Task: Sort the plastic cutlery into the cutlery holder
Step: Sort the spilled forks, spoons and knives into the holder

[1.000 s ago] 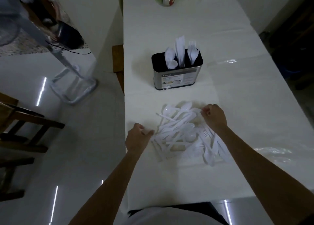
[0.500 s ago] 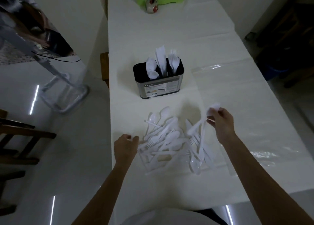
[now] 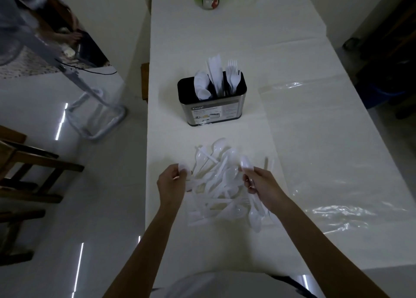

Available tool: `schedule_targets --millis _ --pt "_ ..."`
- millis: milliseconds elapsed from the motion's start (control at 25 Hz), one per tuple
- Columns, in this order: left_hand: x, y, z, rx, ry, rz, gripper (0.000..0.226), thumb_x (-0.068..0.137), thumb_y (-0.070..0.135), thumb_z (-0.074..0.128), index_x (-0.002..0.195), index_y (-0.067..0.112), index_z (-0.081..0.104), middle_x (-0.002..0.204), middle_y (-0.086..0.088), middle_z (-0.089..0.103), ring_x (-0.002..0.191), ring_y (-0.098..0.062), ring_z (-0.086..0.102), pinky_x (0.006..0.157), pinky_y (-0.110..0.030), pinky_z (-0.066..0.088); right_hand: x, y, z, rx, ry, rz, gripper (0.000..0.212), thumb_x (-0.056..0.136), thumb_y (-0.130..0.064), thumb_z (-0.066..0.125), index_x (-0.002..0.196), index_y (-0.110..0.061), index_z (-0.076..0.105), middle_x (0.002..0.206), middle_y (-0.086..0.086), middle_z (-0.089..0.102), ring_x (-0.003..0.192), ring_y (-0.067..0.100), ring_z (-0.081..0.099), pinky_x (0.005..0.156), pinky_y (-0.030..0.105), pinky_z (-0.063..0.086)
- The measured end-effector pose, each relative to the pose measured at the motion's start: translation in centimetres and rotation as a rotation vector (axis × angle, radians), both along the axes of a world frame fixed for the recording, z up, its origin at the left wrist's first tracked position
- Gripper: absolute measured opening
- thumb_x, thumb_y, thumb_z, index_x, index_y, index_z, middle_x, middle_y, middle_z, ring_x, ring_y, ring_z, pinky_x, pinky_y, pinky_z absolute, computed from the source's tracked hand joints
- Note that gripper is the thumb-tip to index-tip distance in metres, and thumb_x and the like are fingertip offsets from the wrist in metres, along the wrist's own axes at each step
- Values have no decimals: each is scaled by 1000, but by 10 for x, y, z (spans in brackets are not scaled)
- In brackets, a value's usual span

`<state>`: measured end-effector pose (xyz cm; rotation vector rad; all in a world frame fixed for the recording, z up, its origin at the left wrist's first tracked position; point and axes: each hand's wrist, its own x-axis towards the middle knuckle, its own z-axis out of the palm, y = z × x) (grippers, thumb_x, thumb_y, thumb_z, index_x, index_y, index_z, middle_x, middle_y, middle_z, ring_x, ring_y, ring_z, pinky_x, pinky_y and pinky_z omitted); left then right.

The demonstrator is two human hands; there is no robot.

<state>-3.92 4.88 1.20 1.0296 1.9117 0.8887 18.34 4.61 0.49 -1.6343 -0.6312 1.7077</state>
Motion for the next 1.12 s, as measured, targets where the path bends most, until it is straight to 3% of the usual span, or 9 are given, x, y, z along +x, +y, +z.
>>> schedule_targets --millis 120,320,560,680,800,880,960,1040,1120 --pt "8 8 15 -192 -49 -88 14 87 13 58 79 11 69 80 -10 72 64 -25 68 56 -32 55 -10 -5 8 -27 35 67 23 95 -12 48 103 2 65 74 8 59 58 15 52 50 20 41" --pt "19 4 30 -215 -106 -206 9 89 13 59 88 10 67 79 -8 72 58 -16 69 50 -22 51 -22 -12 9 -49 75 94 23 96 -17 47 100 -2 65 87 15 70 71 25 67 69 33 57" --pt "42 12 27 -147 -227 -203 7 84 7 66 88 2 69 82 -11 69 59 -15 68 50 -22 53 -38 -22 20 -33 -14 222 35 100 -30 36 109 -11 65 88 4 75 76 19 72 61 20 56" --pt "52 15 13 -103 -94 -212 2 80 11 70 81 9 70 78 -4 70 62 -13 65 59 -27 53 -39 -25 23 -96 168 145 37 100 -29 36 104 -6 66 83 9 73 72 23 70 63 26 56" --pt "57 16 3 -100 -23 -284 9 79 19 73 84 12 71 85 0 70 76 -13 62 75 -26 49 -33 -29 18 -128 254 124 34 100 -32 38 98 -10 63 65 1 56 52 13 52 52 23 45" --pt "55 16 0 -97 19 -267 14 82 27 70 87 14 70 89 2 69 81 -11 61 70 -14 44 -24 -33 13 -108 148 180 23 98 -32 45 91 -15 58 59 -5 45 48 7 40 47 20 35" --pt "48 16 -5 -98 150 -224 22 85 31 65 95 12 68 92 0 67 81 -11 59 63 -9 37 -13 -33 7 -70 -157 252 17 94 -30 52 84 -16 54 63 -4 47 53 8 43 51 22 36" --pt "43 15 -12 -155 250 -233 30 85 34 65 102 10 64 95 -4 67 79 -11 57 60 -13 36 -5 -27 -2 18 -494 286 14 90 -28 55 85 -14 52 71 -2 52 63 12 50 58 24 40" --pt "46 16 -14 -209 318 -250 37 82 40 67 102 10 61 93 -4 67 77 -13 56 61 -20 39 -6 -17 -7 97 -671 346 21 86 -34 59 90 -15 52 78 -2 56 70 14 55 62 24 43"
